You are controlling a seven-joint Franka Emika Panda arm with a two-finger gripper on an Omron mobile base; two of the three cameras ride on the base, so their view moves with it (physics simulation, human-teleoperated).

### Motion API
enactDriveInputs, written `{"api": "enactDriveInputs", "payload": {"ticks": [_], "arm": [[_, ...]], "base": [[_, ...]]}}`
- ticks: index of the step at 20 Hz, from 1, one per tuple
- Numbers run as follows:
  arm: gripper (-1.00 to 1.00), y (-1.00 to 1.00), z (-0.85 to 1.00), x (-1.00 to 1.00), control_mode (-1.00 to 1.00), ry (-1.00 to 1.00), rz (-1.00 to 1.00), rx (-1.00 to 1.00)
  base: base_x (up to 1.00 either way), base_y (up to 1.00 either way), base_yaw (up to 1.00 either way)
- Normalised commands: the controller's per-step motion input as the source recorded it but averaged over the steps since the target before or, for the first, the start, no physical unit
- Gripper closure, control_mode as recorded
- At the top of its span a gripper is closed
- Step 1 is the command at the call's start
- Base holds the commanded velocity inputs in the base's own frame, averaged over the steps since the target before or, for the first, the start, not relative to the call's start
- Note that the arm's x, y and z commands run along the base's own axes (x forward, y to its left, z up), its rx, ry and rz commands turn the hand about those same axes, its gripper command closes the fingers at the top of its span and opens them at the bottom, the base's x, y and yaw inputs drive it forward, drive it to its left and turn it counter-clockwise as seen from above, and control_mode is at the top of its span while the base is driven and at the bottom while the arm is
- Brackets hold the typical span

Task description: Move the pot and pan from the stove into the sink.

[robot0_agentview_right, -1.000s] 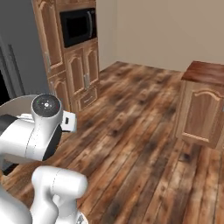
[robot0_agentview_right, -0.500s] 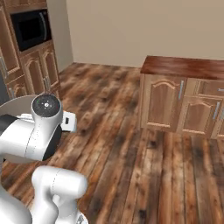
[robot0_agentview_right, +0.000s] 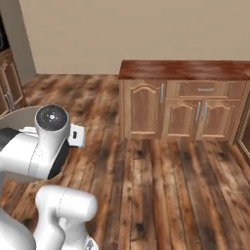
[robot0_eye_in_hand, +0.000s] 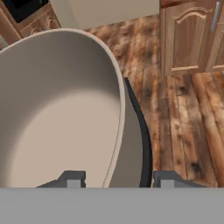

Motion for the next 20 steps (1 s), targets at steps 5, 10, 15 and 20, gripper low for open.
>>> {"api": "enactDriveInputs", "payload": {"ticks": [5, 10, 15, 20], "arm": [[1.0, 0.0, 0.0, 0.0, 1.0, 0.0, 0.0, 0.0], [1.0, 0.0, 0.0, 0.0, 1.0, 0.0, 0.0, 0.0], [1.0, 0.0, 0.0, 0.0, 1.0, 0.0, 0.0, 0.0], [1.0, 0.0, 0.0, 0.0, 1.0, 0.0, 0.0, 0.0]], "base": [[0.0, -0.18, -0.39], [0.0, -0.15, -0.42], [0.0, -0.11, -0.43], [0.0, -0.01, -0.09]]}}
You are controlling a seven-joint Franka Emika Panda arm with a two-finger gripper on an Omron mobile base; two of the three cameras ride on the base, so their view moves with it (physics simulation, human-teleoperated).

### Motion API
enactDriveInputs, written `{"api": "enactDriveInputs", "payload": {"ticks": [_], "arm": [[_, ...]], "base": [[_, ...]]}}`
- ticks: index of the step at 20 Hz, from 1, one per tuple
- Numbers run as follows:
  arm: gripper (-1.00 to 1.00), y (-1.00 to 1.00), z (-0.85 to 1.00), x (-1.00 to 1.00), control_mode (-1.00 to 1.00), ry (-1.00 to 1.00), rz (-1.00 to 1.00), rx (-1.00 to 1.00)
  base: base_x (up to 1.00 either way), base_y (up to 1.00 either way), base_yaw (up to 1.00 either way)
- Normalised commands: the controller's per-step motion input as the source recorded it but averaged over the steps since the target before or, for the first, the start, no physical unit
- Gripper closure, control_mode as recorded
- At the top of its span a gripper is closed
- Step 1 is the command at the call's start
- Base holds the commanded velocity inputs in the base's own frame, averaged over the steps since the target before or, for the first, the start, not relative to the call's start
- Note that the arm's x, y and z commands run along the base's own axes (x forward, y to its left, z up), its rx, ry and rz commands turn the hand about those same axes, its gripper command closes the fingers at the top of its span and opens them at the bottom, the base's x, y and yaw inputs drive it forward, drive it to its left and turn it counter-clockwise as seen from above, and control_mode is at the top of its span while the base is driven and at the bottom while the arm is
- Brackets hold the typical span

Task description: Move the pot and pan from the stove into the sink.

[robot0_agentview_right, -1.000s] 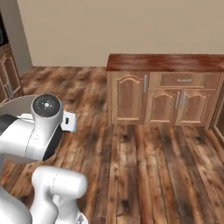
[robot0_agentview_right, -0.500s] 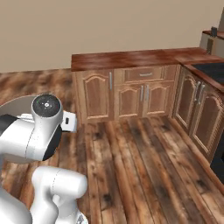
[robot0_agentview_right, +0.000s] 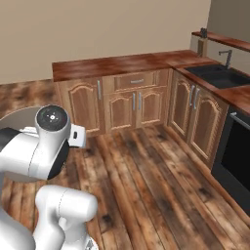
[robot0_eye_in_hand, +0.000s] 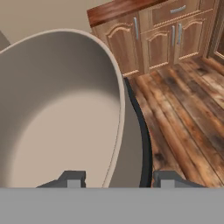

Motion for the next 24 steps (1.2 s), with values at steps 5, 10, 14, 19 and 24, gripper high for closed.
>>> {"api": "enactDriveInputs", "payload": {"ticks": [5, 10, 14, 19, 24], "arm": [[1.0, 0.0, 0.0, 0.0, 1.0, 0.0, 0.0, 0.0], [1.0, 0.0, 0.0, 0.0, 1.0, 0.0, 0.0, 0.0], [1.0, 0.0, 0.0, 0.0, 1.0, 0.0, 0.0, 0.0], [1.0, 0.0, 0.0, 0.0, 1.0, 0.0, 0.0, 0.0], [1.0, 0.0, 0.0, 0.0, 1.0, 0.0, 0.0, 0.0]], "base": [[0.0, 0.0, 0.0], [0.05, 0.0, 0.13], [0.0, 0.0, 0.17], [0.32, 0.0, 0.03], [0.59, 0.14, 0.0]]}}
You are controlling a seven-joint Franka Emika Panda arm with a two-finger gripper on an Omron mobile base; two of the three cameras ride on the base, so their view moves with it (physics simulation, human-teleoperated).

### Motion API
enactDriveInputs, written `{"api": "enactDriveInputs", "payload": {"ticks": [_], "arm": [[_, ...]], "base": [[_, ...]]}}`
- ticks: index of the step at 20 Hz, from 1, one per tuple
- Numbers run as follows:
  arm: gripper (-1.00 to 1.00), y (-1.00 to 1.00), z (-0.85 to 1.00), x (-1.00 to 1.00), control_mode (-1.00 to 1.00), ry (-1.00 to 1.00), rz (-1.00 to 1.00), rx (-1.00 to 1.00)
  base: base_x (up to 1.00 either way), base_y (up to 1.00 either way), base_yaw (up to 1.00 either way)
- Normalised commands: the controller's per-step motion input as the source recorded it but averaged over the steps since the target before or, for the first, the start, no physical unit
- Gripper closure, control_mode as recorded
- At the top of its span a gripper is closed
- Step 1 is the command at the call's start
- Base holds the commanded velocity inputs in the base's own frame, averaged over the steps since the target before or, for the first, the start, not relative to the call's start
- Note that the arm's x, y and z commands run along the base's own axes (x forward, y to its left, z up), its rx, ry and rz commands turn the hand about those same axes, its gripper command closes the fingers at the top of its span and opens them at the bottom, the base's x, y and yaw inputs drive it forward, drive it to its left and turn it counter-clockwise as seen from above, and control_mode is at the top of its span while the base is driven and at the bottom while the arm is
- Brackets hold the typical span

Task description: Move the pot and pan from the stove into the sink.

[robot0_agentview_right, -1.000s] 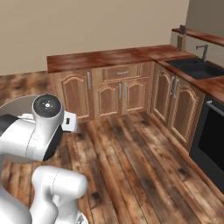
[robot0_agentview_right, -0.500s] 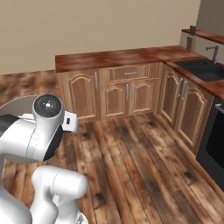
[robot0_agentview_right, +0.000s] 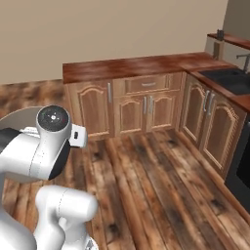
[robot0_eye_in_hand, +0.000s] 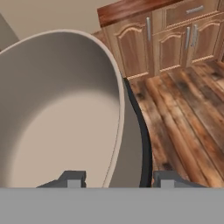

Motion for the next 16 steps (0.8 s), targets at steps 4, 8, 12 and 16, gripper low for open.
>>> {"api": "enactDriveInputs", "payload": {"ticks": [4, 8, 12, 16], "arm": [[1.0, 0.0, 0.0, 0.0, 1.0, 0.0, 0.0, 0.0], [1.0, 0.0, 0.0, 0.0, 1.0, 0.0, 0.0, 0.0], [1.0, 0.0, 0.0, 0.0, 1.0, 0.0, 0.0, 0.0], [1.0, 0.0, 0.0, 0.0, 1.0, 0.0, 0.0, 0.0]], "base": [[0.69, 0.24, 0.01], [0.73, 0.26, 0.01], [0.77, 0.29, 0.01], [0.8, 0.31, 0.01]]}}
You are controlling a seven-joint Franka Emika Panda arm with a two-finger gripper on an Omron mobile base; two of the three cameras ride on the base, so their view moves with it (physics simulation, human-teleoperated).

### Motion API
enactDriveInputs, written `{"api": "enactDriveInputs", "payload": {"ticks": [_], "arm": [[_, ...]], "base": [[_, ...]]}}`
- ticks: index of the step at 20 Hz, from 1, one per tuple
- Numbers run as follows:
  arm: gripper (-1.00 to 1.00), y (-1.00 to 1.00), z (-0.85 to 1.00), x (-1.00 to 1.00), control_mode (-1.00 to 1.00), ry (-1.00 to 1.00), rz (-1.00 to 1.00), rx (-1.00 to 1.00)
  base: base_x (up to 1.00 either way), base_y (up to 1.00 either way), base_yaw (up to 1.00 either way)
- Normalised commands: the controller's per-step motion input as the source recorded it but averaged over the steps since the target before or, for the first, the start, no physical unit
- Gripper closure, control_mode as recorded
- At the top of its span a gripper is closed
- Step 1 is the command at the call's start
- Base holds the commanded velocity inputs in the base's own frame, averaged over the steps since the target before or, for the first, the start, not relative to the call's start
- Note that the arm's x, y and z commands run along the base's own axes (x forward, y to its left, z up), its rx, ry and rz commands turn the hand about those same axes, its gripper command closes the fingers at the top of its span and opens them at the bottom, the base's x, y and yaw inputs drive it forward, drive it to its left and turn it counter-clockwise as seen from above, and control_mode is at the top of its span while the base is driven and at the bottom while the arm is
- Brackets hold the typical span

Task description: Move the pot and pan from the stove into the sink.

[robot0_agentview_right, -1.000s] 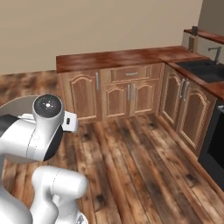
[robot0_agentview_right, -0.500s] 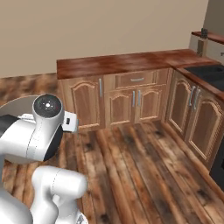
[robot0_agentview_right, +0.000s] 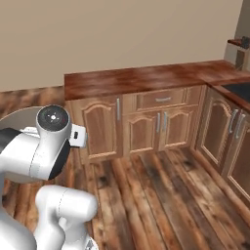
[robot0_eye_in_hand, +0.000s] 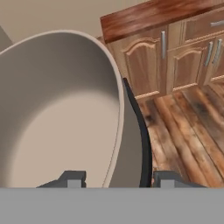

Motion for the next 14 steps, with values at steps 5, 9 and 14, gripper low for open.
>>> {"api": "enactDriveInputs", "payload": {"ticks": [5, 9, 14], "arm": [[1.0, 0.0, 0.0, 0.0, 1.0, 0.0, 0.0, 0.0], [1.0, 0.0, 0.0, 0.0, 1.0, 0.0, 0.0, 0.0], [1.0, 0.0, 0.0, 0.0, 1.0, 0.0, 0.0, 0.0]], "base": [[0.8, 0.33, 0.01], [0.81, 0.37, 0.01], [0.72, 0.26, 0.0]]}}
